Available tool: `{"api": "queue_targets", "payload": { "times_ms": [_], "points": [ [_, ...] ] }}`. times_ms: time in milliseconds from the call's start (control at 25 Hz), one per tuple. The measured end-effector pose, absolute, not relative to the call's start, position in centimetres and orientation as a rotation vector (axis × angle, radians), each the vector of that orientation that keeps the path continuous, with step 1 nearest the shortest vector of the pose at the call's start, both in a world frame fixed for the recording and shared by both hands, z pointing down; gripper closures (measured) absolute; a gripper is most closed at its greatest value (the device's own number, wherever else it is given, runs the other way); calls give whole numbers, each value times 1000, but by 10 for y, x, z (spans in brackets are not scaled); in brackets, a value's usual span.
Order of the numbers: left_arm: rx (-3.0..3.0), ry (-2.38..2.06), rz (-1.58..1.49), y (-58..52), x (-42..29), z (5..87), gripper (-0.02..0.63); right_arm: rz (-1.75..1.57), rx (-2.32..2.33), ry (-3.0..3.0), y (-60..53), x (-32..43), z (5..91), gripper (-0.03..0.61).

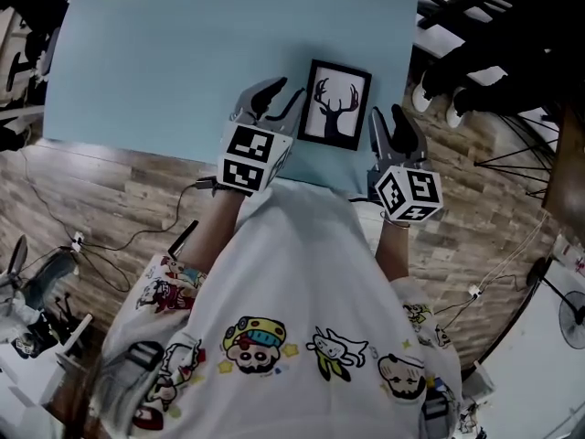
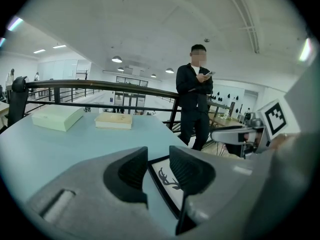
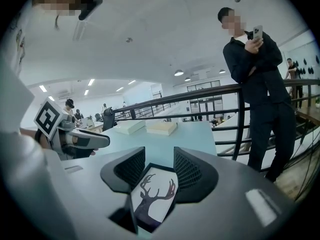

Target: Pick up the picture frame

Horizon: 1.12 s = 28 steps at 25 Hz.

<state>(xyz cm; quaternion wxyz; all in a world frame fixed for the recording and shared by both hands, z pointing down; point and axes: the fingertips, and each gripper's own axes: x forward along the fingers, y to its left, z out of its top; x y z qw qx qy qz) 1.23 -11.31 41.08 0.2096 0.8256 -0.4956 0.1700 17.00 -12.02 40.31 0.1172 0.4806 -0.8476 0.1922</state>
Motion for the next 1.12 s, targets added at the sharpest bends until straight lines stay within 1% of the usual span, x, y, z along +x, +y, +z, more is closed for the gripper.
{"api": "queue_targets", "payload": {
  "times_ms": [560,1120],
  "points": [
    [2251,-1291,508,-122,20,447,485,656,1425,-2412,-124,168,437,403],
    [2161,-1185,573,-120,42,508,485,758,1415,-2344,-125,171,478,403]
  ]
}}
